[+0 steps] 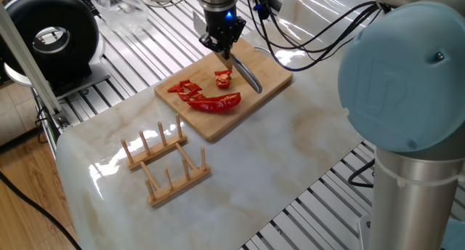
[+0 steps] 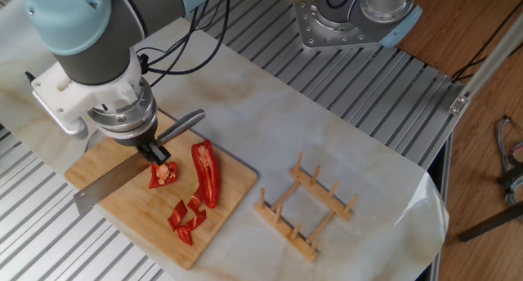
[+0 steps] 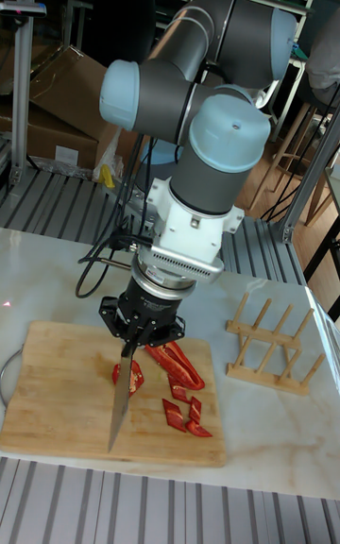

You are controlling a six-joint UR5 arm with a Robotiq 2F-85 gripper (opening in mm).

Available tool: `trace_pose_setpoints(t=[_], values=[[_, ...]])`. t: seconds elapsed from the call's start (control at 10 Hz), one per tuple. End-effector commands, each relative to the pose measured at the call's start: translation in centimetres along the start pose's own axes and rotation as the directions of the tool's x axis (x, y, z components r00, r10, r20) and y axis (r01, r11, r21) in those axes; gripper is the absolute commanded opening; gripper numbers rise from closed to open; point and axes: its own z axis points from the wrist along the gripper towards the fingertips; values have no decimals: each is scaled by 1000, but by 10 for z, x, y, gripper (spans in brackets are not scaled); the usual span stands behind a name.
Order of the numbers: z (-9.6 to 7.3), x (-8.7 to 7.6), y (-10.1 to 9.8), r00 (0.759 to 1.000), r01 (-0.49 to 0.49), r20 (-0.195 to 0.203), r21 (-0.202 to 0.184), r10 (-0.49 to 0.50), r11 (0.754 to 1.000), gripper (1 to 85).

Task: Chop the chili peppers

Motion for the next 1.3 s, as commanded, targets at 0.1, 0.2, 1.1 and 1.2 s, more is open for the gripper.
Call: trace_pose_setpoints(t=[0.1, 0.2, 1.1, 1.2], values=[[-2, -3, 10, 999, 52, 7, -31, -52, 998, 13], [-3, -1, 11, 998, 61, -2, -31, -61, 998, 13], [-1, 4, 6, 955, 296, -33, 6, -295, 955, 13], [-1, 2, 7, 953, 300, -27, 3, -300, 954, 13]])
